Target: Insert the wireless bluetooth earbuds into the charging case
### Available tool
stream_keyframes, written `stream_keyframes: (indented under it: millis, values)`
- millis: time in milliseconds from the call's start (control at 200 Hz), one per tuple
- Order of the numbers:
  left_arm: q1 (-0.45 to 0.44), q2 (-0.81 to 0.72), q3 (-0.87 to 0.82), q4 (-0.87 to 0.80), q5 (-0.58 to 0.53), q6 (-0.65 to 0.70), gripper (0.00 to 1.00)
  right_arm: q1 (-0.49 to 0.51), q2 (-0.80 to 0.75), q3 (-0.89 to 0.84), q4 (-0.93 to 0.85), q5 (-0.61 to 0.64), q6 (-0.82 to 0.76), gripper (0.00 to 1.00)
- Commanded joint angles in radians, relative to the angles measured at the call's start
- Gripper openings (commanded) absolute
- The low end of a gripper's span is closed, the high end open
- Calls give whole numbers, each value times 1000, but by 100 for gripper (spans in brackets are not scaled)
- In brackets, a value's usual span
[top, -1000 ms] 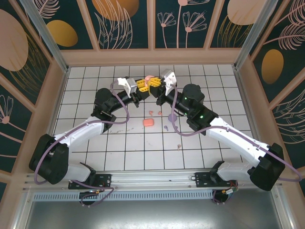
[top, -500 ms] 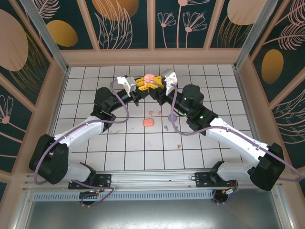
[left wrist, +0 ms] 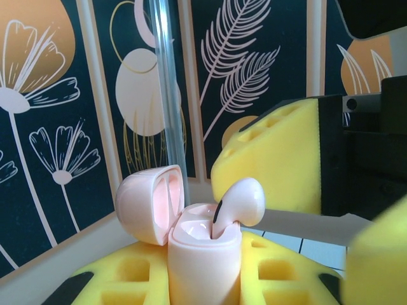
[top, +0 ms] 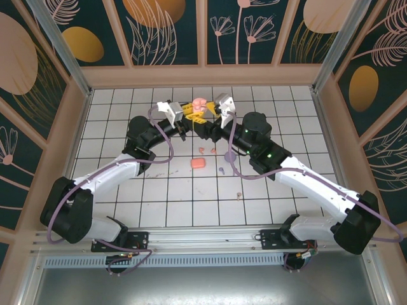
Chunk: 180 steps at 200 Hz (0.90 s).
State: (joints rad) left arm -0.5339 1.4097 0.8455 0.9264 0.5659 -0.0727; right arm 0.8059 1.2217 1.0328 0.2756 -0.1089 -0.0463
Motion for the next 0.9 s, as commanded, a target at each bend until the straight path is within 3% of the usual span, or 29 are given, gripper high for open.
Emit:
stream_keyframes:
  millis: [0,711,806,896]
  values:
    - [-1,3,39,132,-23,-3,0,11,-9,5,-147,-80,5,75]
    - [-1,18,-19,210,-46,9,0,-1,-108,-81,-202,-19,113,78]
    - [-1,18,-27,211,-46,15,0,-17,-112,-55,-223,3,130,73]
    - [-1,18,-36,209,-49,20,0,-30,-116,-18,-257,24,145,59]
